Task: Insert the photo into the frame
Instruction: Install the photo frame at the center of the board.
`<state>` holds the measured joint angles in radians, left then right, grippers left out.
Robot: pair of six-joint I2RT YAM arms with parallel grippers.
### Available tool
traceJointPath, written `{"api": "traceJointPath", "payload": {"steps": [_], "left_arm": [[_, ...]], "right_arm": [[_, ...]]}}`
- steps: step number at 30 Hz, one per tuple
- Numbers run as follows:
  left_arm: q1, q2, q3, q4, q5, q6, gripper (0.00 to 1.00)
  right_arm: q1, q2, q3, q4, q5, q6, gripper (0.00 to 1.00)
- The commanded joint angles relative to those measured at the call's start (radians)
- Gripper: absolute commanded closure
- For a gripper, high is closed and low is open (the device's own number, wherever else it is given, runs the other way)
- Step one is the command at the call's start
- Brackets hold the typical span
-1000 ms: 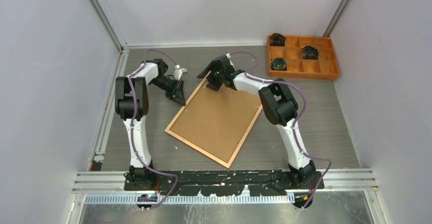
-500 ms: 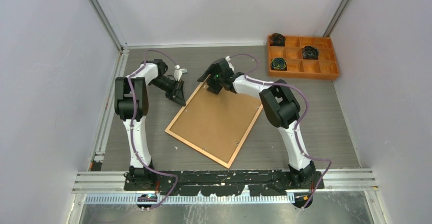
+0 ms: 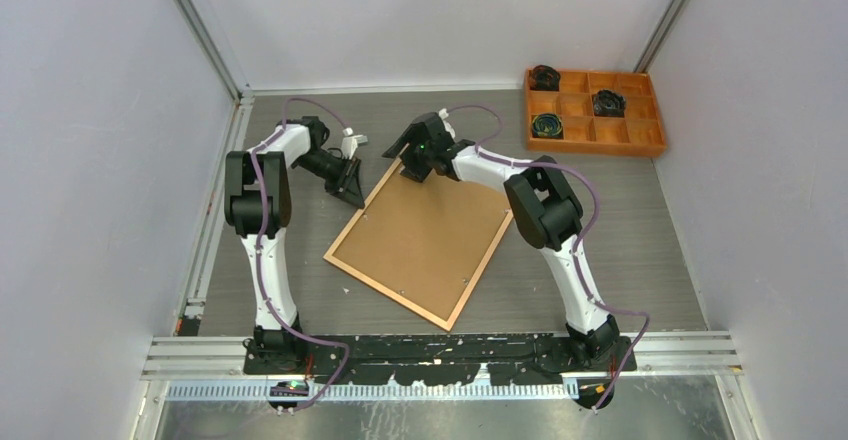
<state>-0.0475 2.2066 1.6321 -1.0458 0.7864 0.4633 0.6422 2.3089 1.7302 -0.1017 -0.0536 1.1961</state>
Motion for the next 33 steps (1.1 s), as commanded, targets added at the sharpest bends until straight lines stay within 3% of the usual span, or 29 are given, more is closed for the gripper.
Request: {"api": "traceJointPath", "payload": {"steps": [1,11,22,33], "left_arm": [[-0.005,-0.022,-0.027,-0.005,-0.064,0.045,0.83],[-0.005,-0.027,-0.038,-0.008,-0.065,0.052,0.84],[-0.005,-0.031,-0.049,-0.006,-0.072,0.058,0.85],[-0.002,-0.039,-0.067,0.000,-0.081,0.063,0.85]], "right_arm": [[0.007,0.031,0.018,-0.027,0.093,-0.004,0.30],[0.006,0.064,0.057,-0.028,0.138,-0.038,0.31],[-0.007,0.096,0.105,0.023,0.051,-0.055,0.31],[-0.011,-0.058,-0.078,0.099,-0.024,-0.039,0.30]]}}
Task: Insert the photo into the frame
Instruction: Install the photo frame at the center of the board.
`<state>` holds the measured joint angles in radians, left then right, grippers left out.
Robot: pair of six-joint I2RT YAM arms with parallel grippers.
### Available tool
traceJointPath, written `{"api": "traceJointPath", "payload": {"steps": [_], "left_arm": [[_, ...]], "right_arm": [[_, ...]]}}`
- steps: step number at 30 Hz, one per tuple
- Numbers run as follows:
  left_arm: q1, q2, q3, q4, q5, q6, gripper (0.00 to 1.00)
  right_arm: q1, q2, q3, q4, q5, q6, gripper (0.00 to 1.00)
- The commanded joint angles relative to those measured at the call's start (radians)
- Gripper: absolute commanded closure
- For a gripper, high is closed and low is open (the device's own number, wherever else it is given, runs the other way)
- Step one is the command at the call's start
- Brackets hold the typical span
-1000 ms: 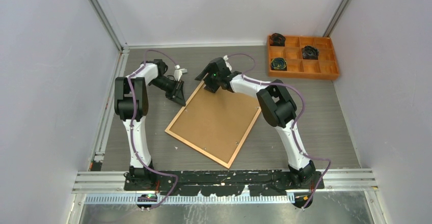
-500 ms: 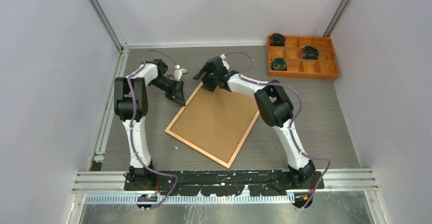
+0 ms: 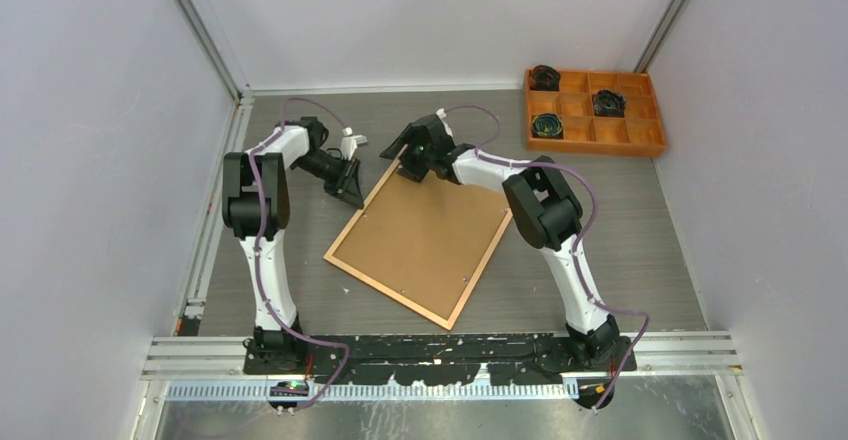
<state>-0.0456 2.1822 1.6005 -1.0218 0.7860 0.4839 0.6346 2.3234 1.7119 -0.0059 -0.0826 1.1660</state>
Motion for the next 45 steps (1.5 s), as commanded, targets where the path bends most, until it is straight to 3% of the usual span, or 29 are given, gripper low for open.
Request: {"api": "traceJointPath", "payload": {"steps": [1,15,23,29,34,40,45], "left_arm": [[-0.004,-0.015,-0.036,-0.024,-0.080,0.042,0.85],[-0.002,-0.018,-0.036,-0.028,-0.074,0.045,0.85],[0.002,-0.031,-0.042,-0.046,-0.073,0.056,0.86],[0.055,-0.076,-0.049,-0.083,-0.095,0.095,0.85],[0.091,-0.109,-0.075,-0.072,-0.157,0.115,0.85],[0.054,-0.146,-0.188,0.001,-0.229,0.108,0.84],[-0.001,-0.178,-0.270,0.036,-0.269,0.114,0.84]], "right_arm": [[-0.003,-0.072,-0.066,0.003,0.003,-0.010,0.30],[0.003,-0.032,0.025,-0.124,0.079,-0.062,0.30],[0.002,-0.061,0.043,-0.109,0.038,-0.078,0.28],[-0.082,-0.317,-0.189,-0.071,-0.088,-0.071,0.16],[-0.150,-0.613,-0.450,-0.209,-0.065,-0.136,0.04],[-0.223,-0.954,-0.724,-0.404,0.032,-0.165,0.00],[-0.281,-1.097,-0.883,-0.426,0.067,-0.180,0.00]]}}
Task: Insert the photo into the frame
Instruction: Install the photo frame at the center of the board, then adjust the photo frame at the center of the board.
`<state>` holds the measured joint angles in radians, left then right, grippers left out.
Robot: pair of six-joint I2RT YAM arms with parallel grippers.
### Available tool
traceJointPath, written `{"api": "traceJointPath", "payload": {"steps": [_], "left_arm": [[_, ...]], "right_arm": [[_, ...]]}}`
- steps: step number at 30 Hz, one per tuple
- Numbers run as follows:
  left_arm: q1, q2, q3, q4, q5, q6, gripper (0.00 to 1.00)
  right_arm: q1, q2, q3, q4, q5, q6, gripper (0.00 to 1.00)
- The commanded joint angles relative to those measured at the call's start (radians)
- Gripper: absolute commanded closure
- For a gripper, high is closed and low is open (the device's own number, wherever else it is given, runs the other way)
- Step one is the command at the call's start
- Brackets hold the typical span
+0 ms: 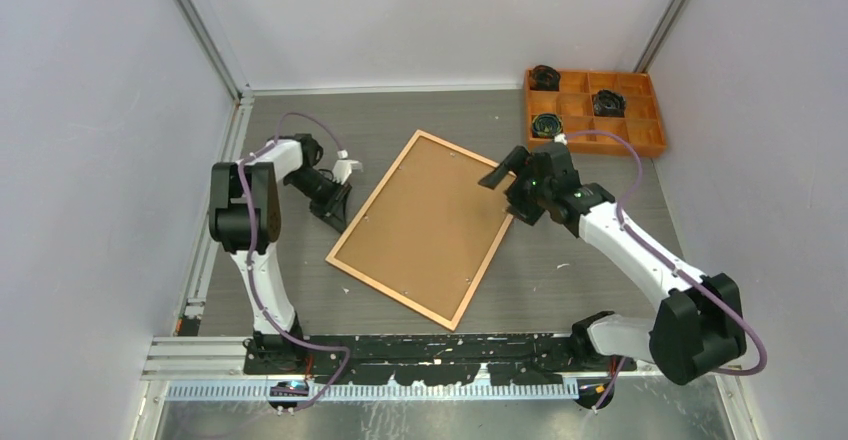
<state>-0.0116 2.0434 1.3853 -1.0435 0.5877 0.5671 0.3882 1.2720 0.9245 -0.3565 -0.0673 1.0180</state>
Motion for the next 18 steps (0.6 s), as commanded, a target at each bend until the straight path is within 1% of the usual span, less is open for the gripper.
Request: {"api": "traceJointPath", "payload": {"steps": [1,3,6,10,15,16,18], "left_arm": [[-0.042,-0.050,-0.069,0.060,-0.074,0.033,0.84],[-0.051,-0.073,-0.098,0.065,-0.084,0.041,0.84],[-0.065,-0.116,-0.150,0.077,-0.105,0.056,0.84],[-0.076,-0.168,-0.206,0.081,-0.130,0.087,0.84],[-0.102,-0.194,-0.257,0.079,-0.142,0.120,0.84],[-0.109,-0.197,-0.266,0.082,-0.147,0.124,0.84],[-0.153,-0.203,-0.286,0.095,-0.162,0.126,0.84]], "right_arm": [[-0.041,-0.045,-0.111,-0.066,0.049,-0.034,0.00],[-0.044,-0.019,-0.121,-0.054,0.064,-0.052,0.00],[-0.053,0.048,-0.128,0.020,0.060,-0.071,0.00],[-0.054,0.171,-0.071,0.091,0.058,-0.102,0.00],[-0.047,0.358,0.073,0.157,0.007,-0.105,0.00],[-0.038,0.396,0.095,0.159,0.001,-0.104,0.00],[-0.011,0.469,0.206,0.124,0.001,-0.113,0.00]]}}
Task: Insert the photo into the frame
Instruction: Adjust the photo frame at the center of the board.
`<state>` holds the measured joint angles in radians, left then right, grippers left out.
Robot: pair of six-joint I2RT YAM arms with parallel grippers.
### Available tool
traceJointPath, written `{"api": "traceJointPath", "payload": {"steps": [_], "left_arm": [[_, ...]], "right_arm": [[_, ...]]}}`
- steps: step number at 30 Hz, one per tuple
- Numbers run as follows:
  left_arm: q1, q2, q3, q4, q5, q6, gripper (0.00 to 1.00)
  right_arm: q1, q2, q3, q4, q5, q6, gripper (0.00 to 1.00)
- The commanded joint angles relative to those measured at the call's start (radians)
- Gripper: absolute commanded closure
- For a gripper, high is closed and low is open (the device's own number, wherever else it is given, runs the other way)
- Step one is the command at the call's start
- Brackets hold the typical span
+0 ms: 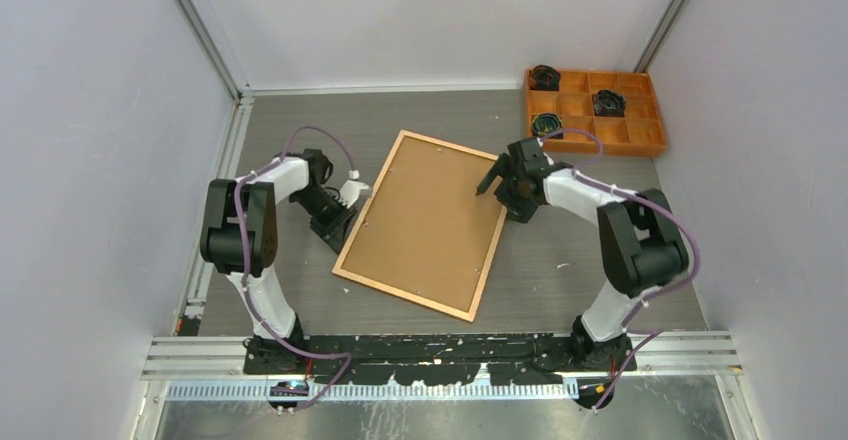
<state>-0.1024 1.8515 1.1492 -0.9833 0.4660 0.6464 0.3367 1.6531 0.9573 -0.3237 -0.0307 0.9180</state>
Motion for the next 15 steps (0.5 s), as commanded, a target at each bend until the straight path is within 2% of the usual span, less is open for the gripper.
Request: {"api": "traceJointPath", "payload": {"steps": [1,7,15], "left_arm": [[-0.076,-0.013,-0.058,0.040,-0.044,0.046,0.84],[-0.251,-0.009,-0.075,0.067,-0.043,-0.009,0.83],[-0.540,0.022,-0.016,0.065,-0.010,-0.100,0.81]], "right_arm": [[0.058,0.123,0.206,0.076,-0.036,-0.015,0.00],[0.148,0.291,0.453,0.029,-0.068,-0.016,0.00],[0.151,0.470,0.647,-0.023,-0.181,-0.024,0.00]]}}
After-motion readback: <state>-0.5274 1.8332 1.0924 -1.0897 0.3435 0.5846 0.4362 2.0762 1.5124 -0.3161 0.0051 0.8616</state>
